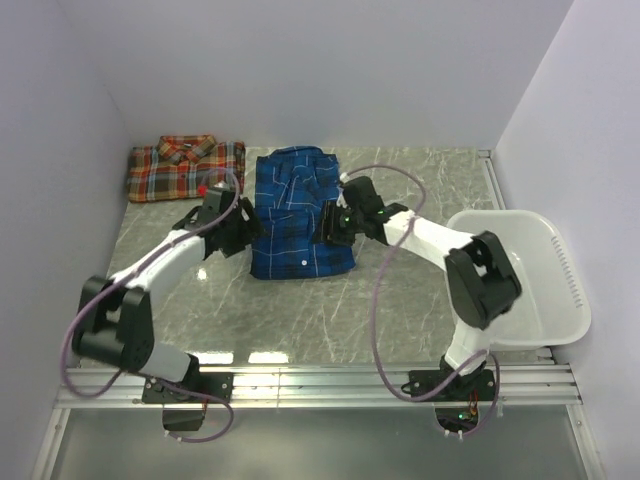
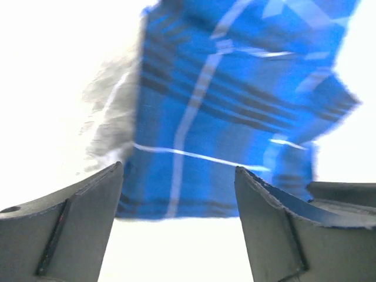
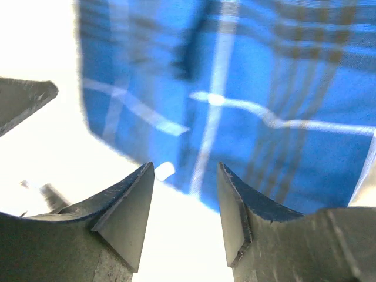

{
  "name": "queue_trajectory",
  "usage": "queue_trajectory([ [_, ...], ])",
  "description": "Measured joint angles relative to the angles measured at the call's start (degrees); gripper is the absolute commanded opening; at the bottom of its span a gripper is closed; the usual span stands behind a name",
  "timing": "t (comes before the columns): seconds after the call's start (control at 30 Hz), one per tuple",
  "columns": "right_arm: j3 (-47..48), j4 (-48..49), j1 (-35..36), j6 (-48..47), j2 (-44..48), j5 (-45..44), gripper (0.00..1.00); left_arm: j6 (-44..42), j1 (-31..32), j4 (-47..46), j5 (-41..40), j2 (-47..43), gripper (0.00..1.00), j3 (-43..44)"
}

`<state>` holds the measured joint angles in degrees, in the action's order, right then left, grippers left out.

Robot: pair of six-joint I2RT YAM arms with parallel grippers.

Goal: Fold and stack the long sleeve shirts
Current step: Fold the shirt

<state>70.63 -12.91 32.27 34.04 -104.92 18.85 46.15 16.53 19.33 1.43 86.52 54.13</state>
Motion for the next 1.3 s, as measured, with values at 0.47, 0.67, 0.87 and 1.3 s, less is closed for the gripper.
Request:
queue_trajectory([
  [0.47,-5.77,22.88,1.95,8.48,1.38,20.00,0.50,2.51,0.52,-13.16,11.28,-11.43,0.27,-13.29],
  [0.67,-5.77,26.25,3.32,9.99,-9.70,22.34,0.45,3.69,0.09,-19.56,12.50,-4.61,0.20,-18.97],
  [0.87,-5.68,25.68,2.80,10.16,-14.10,23.74,0.45,5.77,-0.72,-23.71,13.73,-2.25,0.18,-22.23],
  [1.3,-11.63,19.15,-5.25,5.55,-0.90,24.09,0.45,6.05,-1.03,-24.50,13.73,-2.25,0.19,-22.64],
])
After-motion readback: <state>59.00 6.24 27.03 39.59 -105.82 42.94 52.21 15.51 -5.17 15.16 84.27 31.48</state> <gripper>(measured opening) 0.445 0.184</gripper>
